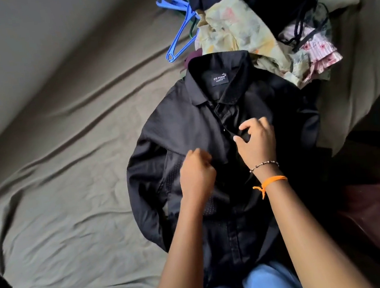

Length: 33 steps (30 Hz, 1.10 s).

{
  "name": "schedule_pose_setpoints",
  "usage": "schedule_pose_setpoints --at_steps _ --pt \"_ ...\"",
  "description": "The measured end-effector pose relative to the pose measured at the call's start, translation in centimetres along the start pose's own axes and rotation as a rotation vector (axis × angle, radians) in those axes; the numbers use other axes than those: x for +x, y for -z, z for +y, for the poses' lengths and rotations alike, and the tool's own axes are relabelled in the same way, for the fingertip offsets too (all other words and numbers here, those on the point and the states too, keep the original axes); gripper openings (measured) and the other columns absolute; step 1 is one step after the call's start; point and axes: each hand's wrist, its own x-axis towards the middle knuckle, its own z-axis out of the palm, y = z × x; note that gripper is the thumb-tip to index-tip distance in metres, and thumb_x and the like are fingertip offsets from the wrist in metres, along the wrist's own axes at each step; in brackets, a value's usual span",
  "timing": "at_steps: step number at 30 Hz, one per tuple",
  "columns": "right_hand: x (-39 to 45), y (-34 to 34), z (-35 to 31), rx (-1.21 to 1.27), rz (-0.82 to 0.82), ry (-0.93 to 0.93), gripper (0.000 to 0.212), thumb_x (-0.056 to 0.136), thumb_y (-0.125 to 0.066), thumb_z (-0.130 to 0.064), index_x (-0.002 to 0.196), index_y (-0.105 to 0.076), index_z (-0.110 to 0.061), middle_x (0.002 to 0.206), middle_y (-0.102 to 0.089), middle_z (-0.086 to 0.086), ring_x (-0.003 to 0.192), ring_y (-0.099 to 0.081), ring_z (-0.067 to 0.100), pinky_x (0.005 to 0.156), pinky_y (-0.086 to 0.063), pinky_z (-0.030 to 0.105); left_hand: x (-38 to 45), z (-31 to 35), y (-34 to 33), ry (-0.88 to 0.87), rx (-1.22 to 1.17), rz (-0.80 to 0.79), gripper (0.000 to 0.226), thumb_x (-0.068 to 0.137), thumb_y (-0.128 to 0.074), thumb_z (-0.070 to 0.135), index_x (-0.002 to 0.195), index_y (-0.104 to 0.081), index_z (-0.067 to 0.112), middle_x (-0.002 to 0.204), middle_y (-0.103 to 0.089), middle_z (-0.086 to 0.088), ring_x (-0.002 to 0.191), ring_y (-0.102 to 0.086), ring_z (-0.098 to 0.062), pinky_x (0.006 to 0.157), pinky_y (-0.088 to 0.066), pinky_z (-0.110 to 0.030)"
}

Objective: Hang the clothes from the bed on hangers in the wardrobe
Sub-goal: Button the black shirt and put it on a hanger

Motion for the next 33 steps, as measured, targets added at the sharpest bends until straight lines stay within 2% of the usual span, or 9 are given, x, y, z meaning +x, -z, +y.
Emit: schedule_pose_setpoints --at_steps 3,6,8,10,13,17,23,29,33 --pt "0.3 0.1 -0.9 0.061 0.039 0.159 0.024 0.069 -0.068 0.006 0.088 -0.057 -0.004 0.093 -0.049 0.009 0.079 -0.049 0.023 0.077 -0.035 0.021 1.6 2.4 0.2 -0.109 -0.167 0.161 0.026 0.083 -0.045 -0.003 0.098 -0.063 0.007 0.102 -0.060 -0.009 0.096 -0.056 -0.026 0.080 -0.038 -0.029" --pt "1.2 -1.2 -0.5 -0.012 -0.110 0.156 0.025 0.070 -0.069 -0.001 0.091 -0.056 -0.007 0.099 -0.054 0.013 0.088 -0.055 0.032 0.081 -0.044 0.039 3.5 3.4 -1.5 -0.168 -0.215 0.032 0.029 0.087 -0.047 -0.001 0.111 -0.062 0.007 0.105 -0.062 -0.010 0.099 -0.058 -0.024 0.079 -0.040 -0.025" --pt "2.0 -1.9 0.6 -0.031 -0.097 0.127 0.015 0.075 -0.066 -0.005 0.089 -0.060 -0.009 0.095 -0.060 0.012 0.084 -0.058 0.032 0.075 -0.048 0.044 4.1 3.6 -2.9 -0.136 -0.197 0.001 0.027 0.089 -0.051 0.005 0.114 -0.059 0.007 0.107 -0.060 -0.010 0.099 -0.058 -0.025 0.080 -0.043 -0.028" --pt "2.9 -1.7 1.6 0.110 -0.076 0.039 0.007 0.081 -0.063 -0.004 0.086 -0.067 -0.005 0.084 -0.067 0.010 0.074 -0.062 0.020 0.071 -0.050 0.037 4.5 3.4 -4.0 -0.099 -0.198 0.030 0.025 0.089 -0.058 0.012 0.113 -0.060 0.010 0.108 -0.061 -0.008 0.099 -0.060 -0.024 0.081 -0.046 -0.032" --pt "3.9 -0.3 2.7 0.429 -0.085 -0.158 0.010 0.086 -0.062 -0.006 0.087 -0.068 0.003 0.067 -0.060 -0.001 0.058 -0.053 -0.007 0.063 -0.044 0.017 5.0 3.4 -4.7 0.015 -0.235 0.106 0.020 0.089 -0.061 0.020 0.107 -0.064 0.013 0.108 -0.065 -0.006 0.100 -0.060 -0.026 0.082 -0.046 -0.033" --pt "3.3 1.0 3.0 0.761 -0.194 -0.318 0.014 0.089 -0.060 -0.008 0.077 -0.066 -0.010 0.069 -0.060 -0.002 0.070 -0.053 0.006 0.070 -0.046 0.019 5.5 3.8 -4.6 0.141 -0.285 0.131 0.014 0.086 -0.065 0.016 0.100 -0.069 0.013 0.105 -0.069 -0.006 0.102 -0.061 -0.023 0.080 -0.041 -0.025" --pt "2.0 1.7 2.3 1.077 -0.245 -0.463 0.011 0.090 -0.054 0.002 0.096 -0.061 -0.002 0.089 -0.063 0.012 0.084 -0.061 0.019 0.086 -0.050 0.033 4.5 3.8 -3.3 0.195 -0.597 0.110 0.011 0.080 -0.071 0.005 0.076 -0.069 0.015 0.073 -0.060 0.000 0.062 -0.051 -0.005 0.060 -0.041 -0.010" --pt "0.5 3.0 1.3 1.101 -0.223 -0.404 0.023 0.086 -0.053 0.012 0.088 -0.056 -0.011 0.080 -0.063 0.005 0.071 -0.060 0.010 0.069 -0.050 0.021 1.7 4.4 -1.1 0.064 -0.673 0.203 0.010 0.084 -0.066 0.005 0.081 -0.072 0.013 0.068 -0.066 0.009 0.058 -0.055 0.008 0.062 -0.043 -0.006" --pt "-0.5 3.5 0.8 1.077 -0.212 -0.376 0.024 0.086 -0.053 0.012 0.089 -0.063 -0.009 0.083 -0.065 0.003 0.074 -0.063 0.005 0.073 -0.050 0.019 0.9 4.7 -0.5 0.045 -0.702 0.221 0.012 0.085 -0.065 0.006 0.080 -0.069 0.016 0.069 -0.065 0.009 0.064 -0.057 0.000 0.066 -0.045 -0.010"
